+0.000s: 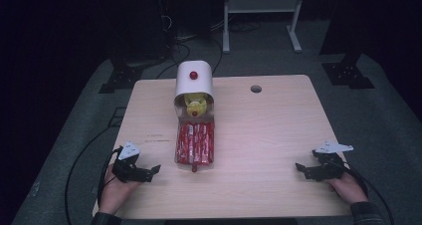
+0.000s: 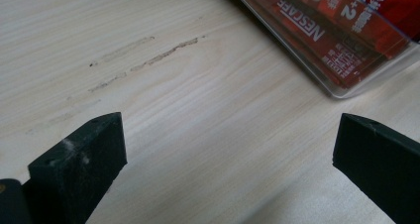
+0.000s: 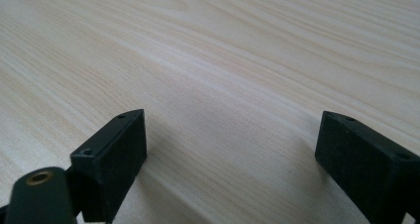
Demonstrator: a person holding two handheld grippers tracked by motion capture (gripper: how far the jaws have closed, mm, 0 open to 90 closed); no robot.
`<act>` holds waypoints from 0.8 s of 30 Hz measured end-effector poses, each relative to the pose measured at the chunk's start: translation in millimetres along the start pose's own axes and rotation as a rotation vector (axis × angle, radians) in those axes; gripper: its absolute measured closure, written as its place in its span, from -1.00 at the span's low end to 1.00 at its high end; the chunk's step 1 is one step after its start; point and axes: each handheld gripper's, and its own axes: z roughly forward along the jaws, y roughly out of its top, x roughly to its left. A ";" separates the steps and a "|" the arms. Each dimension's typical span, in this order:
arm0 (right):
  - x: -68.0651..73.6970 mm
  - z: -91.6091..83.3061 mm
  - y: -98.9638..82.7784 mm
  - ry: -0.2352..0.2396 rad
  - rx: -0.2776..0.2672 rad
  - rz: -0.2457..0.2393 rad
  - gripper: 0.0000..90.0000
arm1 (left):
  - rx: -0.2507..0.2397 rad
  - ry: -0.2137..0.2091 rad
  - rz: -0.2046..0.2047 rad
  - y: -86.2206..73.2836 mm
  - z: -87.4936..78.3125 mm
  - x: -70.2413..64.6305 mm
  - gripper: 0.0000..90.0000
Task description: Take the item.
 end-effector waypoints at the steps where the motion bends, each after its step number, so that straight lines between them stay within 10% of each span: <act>1: 0.0 0.0 0.0 0.000 0.000 0.000 -0.75 | 0.000 0.000 0.000 0.0 0.0 0.0 -1.00; 24: -0.1 0.0 0.0 0.000 0.001 -0.001 -0.75 | -0.044 -0.006 -0.008 17.8 -4.1 -0.1 -1.00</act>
